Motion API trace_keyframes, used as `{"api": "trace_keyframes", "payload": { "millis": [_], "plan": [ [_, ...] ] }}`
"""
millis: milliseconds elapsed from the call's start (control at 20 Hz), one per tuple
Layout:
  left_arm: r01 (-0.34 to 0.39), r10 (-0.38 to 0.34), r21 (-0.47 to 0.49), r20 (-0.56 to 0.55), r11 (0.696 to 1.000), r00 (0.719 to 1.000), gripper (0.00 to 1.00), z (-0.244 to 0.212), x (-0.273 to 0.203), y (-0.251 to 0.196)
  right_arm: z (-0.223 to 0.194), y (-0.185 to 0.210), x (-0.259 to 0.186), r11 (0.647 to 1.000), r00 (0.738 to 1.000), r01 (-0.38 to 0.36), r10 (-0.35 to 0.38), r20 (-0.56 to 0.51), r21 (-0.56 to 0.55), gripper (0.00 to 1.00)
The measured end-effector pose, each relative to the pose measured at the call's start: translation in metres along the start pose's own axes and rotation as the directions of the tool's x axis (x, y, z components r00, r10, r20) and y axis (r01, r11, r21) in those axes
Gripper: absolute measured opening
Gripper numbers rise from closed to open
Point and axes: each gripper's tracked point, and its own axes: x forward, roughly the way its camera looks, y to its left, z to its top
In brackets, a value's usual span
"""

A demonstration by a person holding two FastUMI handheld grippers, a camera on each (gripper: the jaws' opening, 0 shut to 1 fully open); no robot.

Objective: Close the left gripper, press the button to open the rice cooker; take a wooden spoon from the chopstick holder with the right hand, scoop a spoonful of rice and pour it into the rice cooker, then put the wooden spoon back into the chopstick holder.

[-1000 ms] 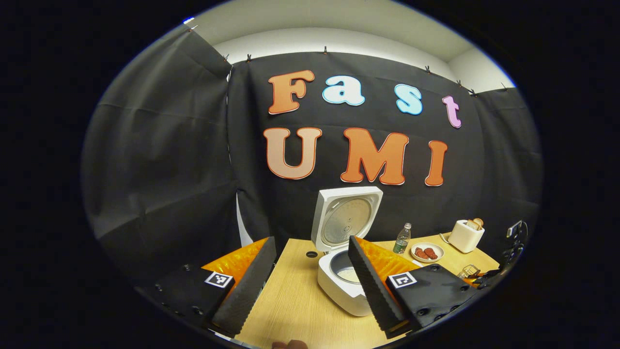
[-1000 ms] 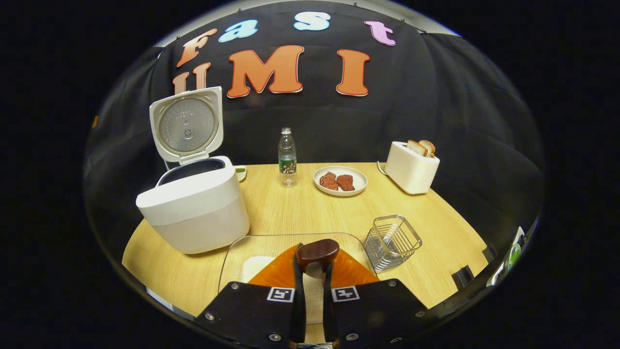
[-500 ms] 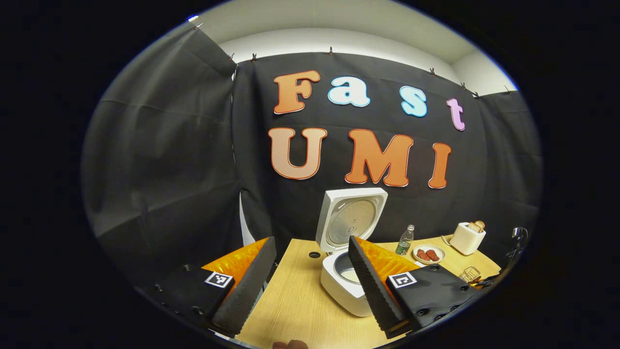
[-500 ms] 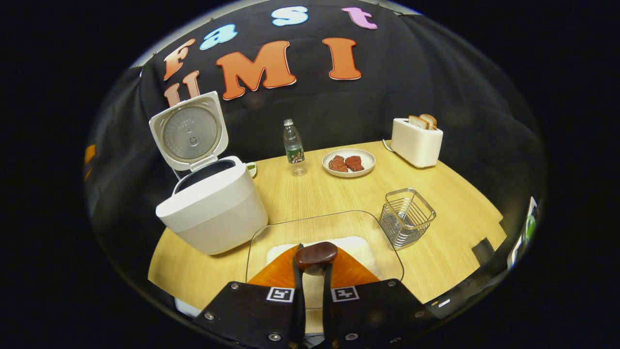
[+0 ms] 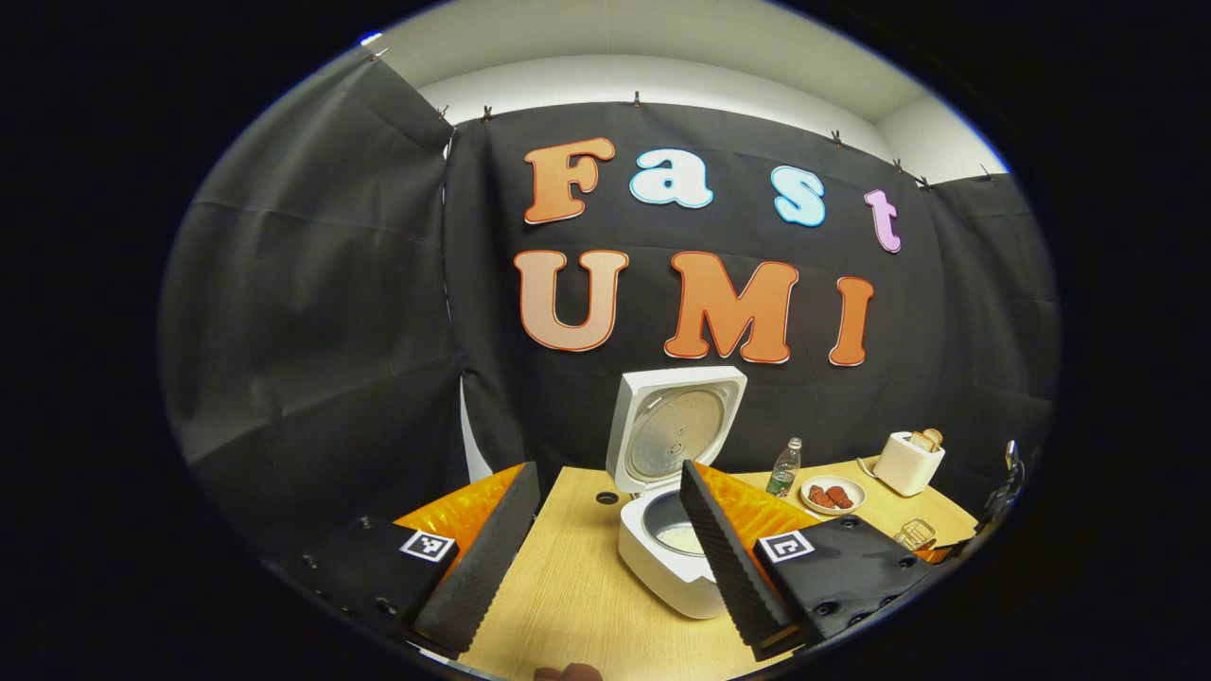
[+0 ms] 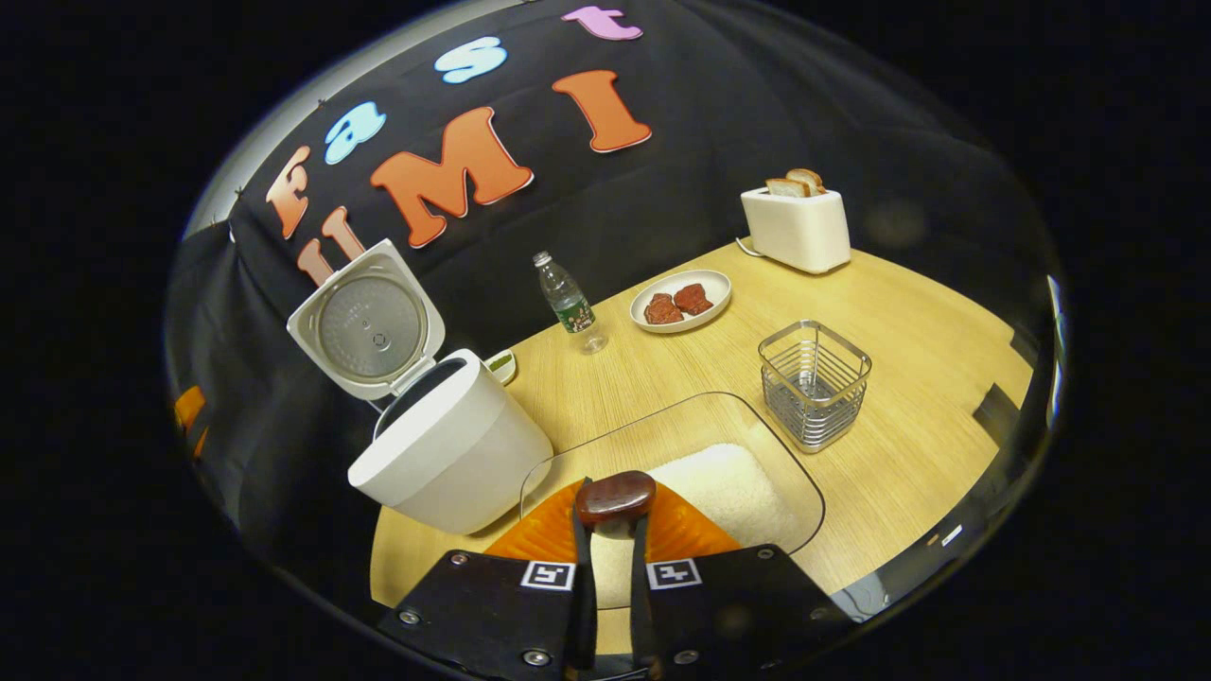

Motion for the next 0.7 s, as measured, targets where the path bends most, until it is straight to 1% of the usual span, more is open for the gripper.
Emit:
{"api": "trace_keyframes", "payload": {
  "millis": [150, 250, 350, 450, 600, 700],
  "plan": [
    [-0.003, 0.003, 0.006, 0.008, 1.000, 1.000, 1.00, 0.002, -0.002, -0.002, 0.003, -0.005, 0.000, 0.988, 1.000, -0.027, 0.028, -0.008, 0.152, 0.13],
    [-0.009, 0.008, 0.012, 0.011, 1.000, 1.000, 1.00, 0.003, -0.004, -0.002, 0.005, -0.008, -0.004, 0.969, 0.998, -0.055, 0.057, -0.001, 0.242, 0.14],
    [-0.016, 0.015, 0.013, 0.012, 1.000, 1.000, 1.00, 0.003, -0.006, -0.002, 0.010, -0.016, -0.008, 0.949, 0.998, -0.062, 0.061, 0.013, 0.310, 0.14],
    [-0.018, 0.018, 0.010, 0.017, 1.000, 1.000, 1.00, 0.005, -0.009, -0.002, 0.020, -0.024, -0.014, 0.930, 0.998, -0.065, 0.053, 0.043, 0.363, 0.13],
    [-0.022, 0.022, 0.008, 0.028, 1.000, 0.999, 1.00, 0.010, -0.012, -0.004, 0.037, -0.028, -0.024, 0.903, 0.995, -0.089, 0.060, 0.081, 0.421, 0.13],
    [-0.017, 0.017, 0.003, 0.037, 1.000, 0.999, 1.00, 0.014, -0.012, -0.008, 0.043, -0.031, -0.028, 0.900, 0.994, -0.089, 0.052, 0.099, 0.426, 0.13]
  ]
}}
